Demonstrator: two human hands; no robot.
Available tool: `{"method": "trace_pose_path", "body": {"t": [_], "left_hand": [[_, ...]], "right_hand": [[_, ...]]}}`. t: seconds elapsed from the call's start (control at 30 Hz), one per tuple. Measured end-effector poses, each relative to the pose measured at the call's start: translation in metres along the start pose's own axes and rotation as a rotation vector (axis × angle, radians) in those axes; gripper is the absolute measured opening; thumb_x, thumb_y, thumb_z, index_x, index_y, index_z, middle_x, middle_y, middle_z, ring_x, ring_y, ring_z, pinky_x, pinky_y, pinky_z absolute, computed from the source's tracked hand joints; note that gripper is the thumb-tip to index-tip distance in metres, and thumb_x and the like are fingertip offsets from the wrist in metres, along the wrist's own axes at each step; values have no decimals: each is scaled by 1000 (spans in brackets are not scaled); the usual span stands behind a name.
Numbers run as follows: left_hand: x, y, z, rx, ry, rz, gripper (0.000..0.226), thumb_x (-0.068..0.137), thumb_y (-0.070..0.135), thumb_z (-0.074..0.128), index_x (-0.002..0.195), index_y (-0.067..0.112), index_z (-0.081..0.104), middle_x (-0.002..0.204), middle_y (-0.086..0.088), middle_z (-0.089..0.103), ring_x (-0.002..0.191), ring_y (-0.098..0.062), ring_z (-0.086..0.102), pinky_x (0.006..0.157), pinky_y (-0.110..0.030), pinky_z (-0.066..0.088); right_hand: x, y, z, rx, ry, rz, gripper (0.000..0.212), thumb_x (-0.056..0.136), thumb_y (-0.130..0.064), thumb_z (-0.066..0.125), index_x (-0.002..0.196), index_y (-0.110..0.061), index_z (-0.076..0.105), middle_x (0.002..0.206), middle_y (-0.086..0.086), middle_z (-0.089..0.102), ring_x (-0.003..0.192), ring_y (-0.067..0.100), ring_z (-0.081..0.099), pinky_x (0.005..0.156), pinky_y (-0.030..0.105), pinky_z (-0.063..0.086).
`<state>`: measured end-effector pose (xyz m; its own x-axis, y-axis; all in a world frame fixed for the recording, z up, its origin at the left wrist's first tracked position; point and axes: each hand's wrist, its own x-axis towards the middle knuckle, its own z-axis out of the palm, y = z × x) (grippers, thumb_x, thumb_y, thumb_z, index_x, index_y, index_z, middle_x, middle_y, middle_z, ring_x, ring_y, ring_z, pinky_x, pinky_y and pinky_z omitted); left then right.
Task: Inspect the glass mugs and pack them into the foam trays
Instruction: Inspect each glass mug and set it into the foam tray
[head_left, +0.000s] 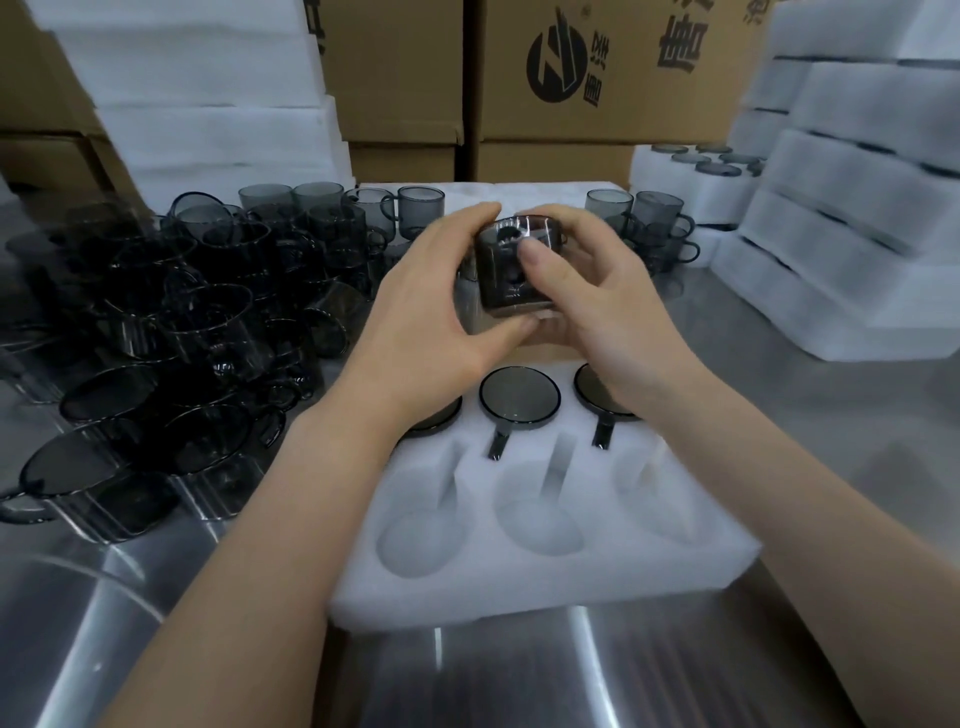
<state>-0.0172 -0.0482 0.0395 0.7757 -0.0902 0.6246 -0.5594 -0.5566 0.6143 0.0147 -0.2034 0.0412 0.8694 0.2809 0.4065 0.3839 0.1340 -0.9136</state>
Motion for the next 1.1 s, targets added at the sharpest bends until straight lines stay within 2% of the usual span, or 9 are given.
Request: {"method": "trace_pose_path", "body": {"t": [0.1, 0.23, 0.33, 0.43, 0.7, 0.8, 0.9, 1.03, 1.1], "left_hand": [[-1, 4, 1, 7, 48, 68, 65, 76, 21, 81, 135, 19, 53, 125, 8, 61, 117, -6, 57, 103, -30, 45], [0, 4, 1, -22, 90, 60, 51, 74, 23, 83, 119, 20, 60, 105, 15, 65, 100, -3, 63, 92, -32, 52], [-1, 2, 2, -34, 81, 37, 48, 72, 23, 84, 113, 21, 59, 102, 14, 65, 97, -4, 63, 91, -33, 52], [0, 2, 2, -27, 65, 35, 48, 71, 23, 84, 108, 29, 53, 99, 18, 64, 95, 0, 62, 89, -27, 52], [-1, 0, 2, -44, 32, 17, 52, 70, 14, 85, 112, 20, 54, 123, 9, 65, 111, 0, 60, 99, -28, 49], [-1, -2, 1, -53, 38, 9, 53, 70, 13, 85, 109, 25, 50, 133, 8, 59, 121, 2, 54, 101, -20, 45], [0, -3, 2, -38, 24, -11, 61, 72, 14, 82, 116, 33, 44, 126, 10, 60, 112, 2, 58, 89, -7, 44], [0, -5, 2, -31, -62, -28, 89, 68, 24, 86, 137, 45, 35, 138, 10, 52, 125, -1, 49, 96, -5, 37], [0, -4, 2, 25, -42, 1, 91, 65, 30, 87, 141, 37, 39, 137, 12, 52, 125, -1, 47, 103, -11, 37]], "right_hand": [[-2, -1, 2, -121, 5, -129, 16, 96, -21, 62, 109, -29, 59, 93, -8, 65, 93, 13, 66, 68, 31, 59], [-1, -1, 5, -194, 34, -195, 14, 100, -23, 54, 109, -31, 61, 95, -5, 63, 101, 26, 66, 73, 45, 61], [-1, -2, 7, -133, 98, -168, 20, 102, -22, 49, 111, -29, 65, 95, -14, 65, 97, 13, 66, 66, 32, 59], [-1, -2, 7, -88, 152, -131, 24, 104, -24, 46, 116, -29, 67, 100, -6, 69, 97, 12, 68, 64, 29, 59], [1, -5, 3, 59, 232, 12, 26, 105, -24, 44, 107, -16, 69, 96, 4, 74, 91, 22, 73, 62, 35, 59], [4, -4, 2, 180, 123, 143, 36, 105, -35, 40, 110, -10, 67, 109, 16, 72, 101, 30, 70, 76, 41, 58], [5, -4, 3, 305, -67, 300, 56, 102, -50, 35, 124, -5, 59, 118, 22, 68, 111, 35, 66, 93, 51, 54], [3, -1, 3, 212, -70, 191, 48, 100, -47, 41, 111, -8, 68, 109, 17, 73, 101, 32, 71, 80, 46, 59], [2, 0, 4, 117, -4, 112, 40, 100, -44, 44, 100, -16, 72, 102, 14, 74, 95, 31, 72, 73, 42, 59]]}}
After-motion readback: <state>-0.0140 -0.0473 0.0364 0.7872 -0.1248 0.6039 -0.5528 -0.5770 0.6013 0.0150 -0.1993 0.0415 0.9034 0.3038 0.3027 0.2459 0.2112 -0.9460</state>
